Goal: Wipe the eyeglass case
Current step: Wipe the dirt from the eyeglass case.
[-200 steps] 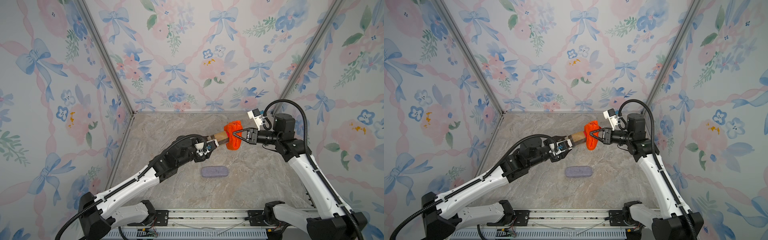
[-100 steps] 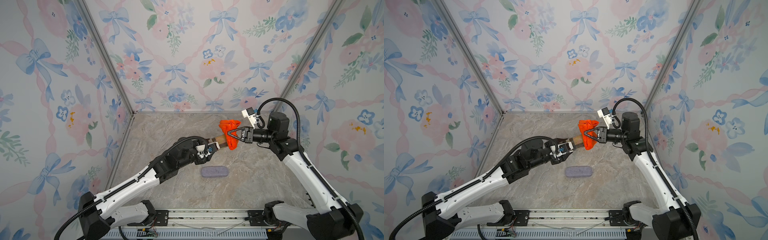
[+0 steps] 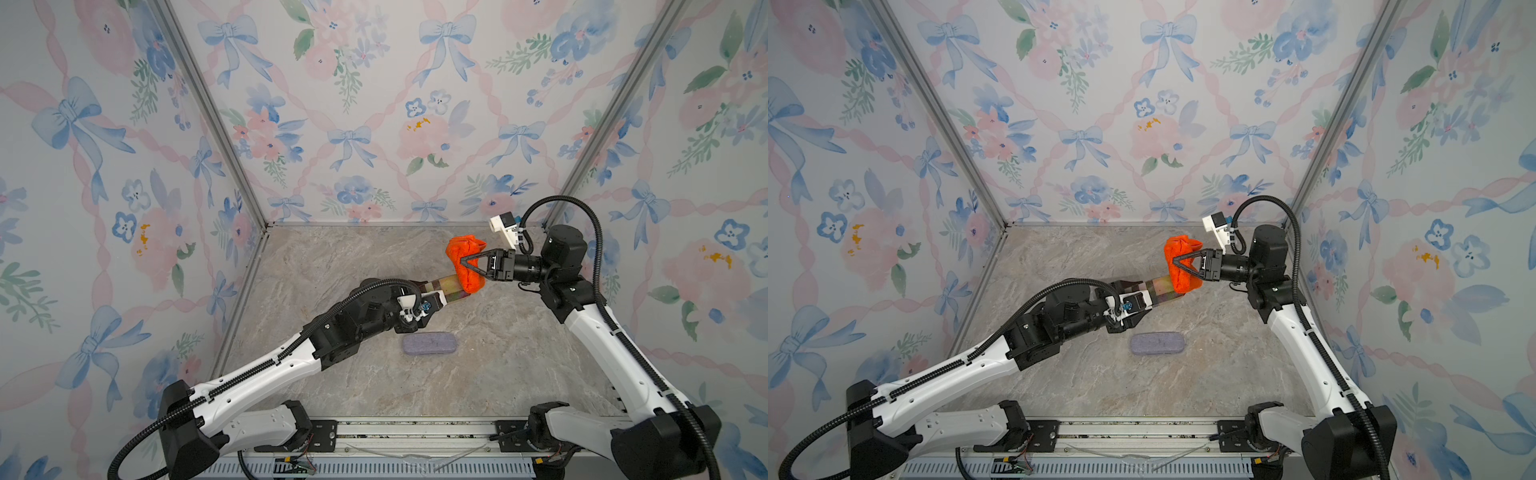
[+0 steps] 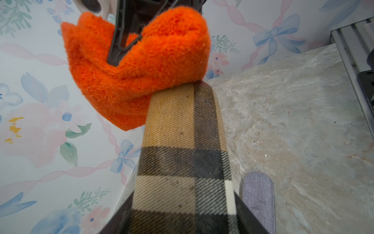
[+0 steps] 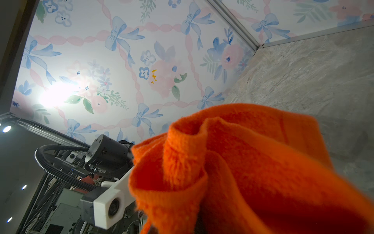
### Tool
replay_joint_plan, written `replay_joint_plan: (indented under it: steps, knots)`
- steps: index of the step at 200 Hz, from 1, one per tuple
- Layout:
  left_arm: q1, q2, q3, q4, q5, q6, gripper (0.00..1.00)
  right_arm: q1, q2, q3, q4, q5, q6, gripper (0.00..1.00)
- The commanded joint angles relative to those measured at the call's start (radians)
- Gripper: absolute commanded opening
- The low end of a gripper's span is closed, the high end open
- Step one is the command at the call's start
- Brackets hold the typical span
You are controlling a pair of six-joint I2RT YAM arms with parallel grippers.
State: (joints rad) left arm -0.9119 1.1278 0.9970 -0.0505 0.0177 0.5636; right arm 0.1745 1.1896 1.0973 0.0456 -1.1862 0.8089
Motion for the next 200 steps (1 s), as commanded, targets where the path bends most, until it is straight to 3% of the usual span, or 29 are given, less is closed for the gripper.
replay_joint_plan:
  steps: [1,46,76,117,155,200]
  knots:
    - [0.052,-0.025,0.013,0.159,0.041,0.001,0.29,-0.033,-0.021,-0.042,0.087,-0.051,0.090,0.00]
    - [0.000,-0.002,0.022,0.147,0.080,-0.001,0.29,-0.034,-0.017,-0.075,0.312,-0.062,0.268,0.00]
    - [-0.040,-0.010,-0.016,0.202,0.086,-0.073,0.29,-0.028,0.012,-0.069,0.420,-0.074,0.342,0.00]
    - [0.006,-0.034,-0.028,0.273,0.033,-0.062,0.29,-0.002,0.055,-0.084,0.671,-0.079,0.544,0.00]
    - [0.068,-0.054,-0.018,0.317,0.040,-0.074,0.29,0.023,0.066,-0.075,0.718,-0.071,0.604,0.00]
    - [-0.001,-0.037,-0.030,0.327,0.061,-0.111,0.29,0.041,0.120,-0.044,0.933,-0.040,0.781,0.00]
